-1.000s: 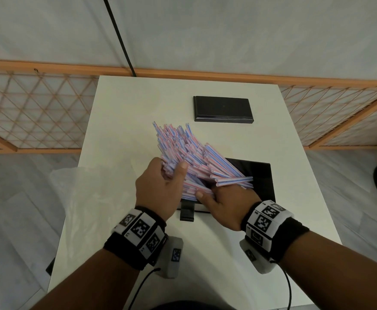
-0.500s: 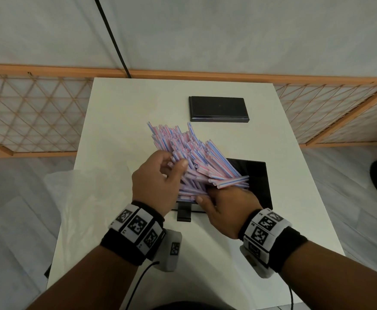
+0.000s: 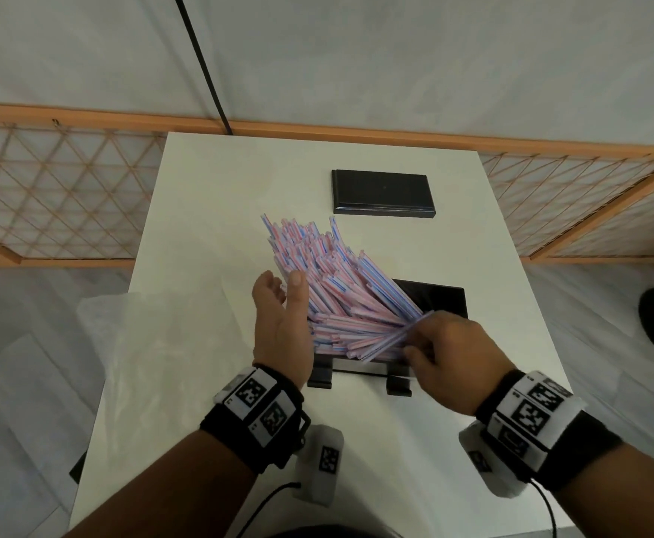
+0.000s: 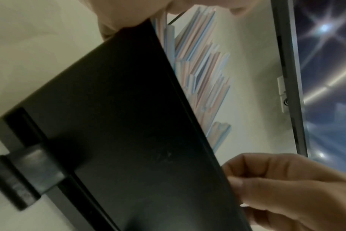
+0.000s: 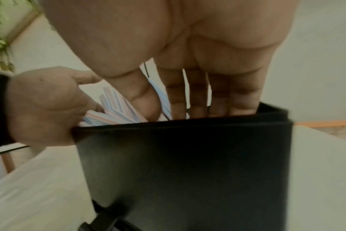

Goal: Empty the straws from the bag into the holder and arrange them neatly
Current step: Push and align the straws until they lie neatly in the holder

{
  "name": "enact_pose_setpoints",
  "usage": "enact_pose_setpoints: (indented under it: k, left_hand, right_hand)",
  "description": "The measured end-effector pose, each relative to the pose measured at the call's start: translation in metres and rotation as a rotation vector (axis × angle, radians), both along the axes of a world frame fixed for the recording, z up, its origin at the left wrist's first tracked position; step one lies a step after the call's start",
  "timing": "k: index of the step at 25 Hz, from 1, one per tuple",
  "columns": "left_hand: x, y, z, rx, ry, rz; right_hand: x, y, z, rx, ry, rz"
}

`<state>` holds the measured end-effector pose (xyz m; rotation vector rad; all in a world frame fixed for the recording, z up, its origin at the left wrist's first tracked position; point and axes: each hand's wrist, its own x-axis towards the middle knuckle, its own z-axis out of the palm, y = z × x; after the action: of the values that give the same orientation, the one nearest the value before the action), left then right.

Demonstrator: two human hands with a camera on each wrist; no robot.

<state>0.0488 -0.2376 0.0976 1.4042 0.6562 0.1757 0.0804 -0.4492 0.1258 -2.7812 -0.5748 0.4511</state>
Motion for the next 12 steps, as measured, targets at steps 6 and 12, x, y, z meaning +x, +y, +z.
enact_pose_setpoints:
  k: [6,12]
  left_hand:
    - [0.000,0.000,0.000,0.088,0.030,-0.154]
    - [0.001,0.002,0.002,0.080,0.020,-0.145]
  right_hand:
    - [0.024,0.012,-0.006,-0.084,0.140,-0.044]
    - [0.027,0.031,-0.013,-0.108,0.140,0.026]
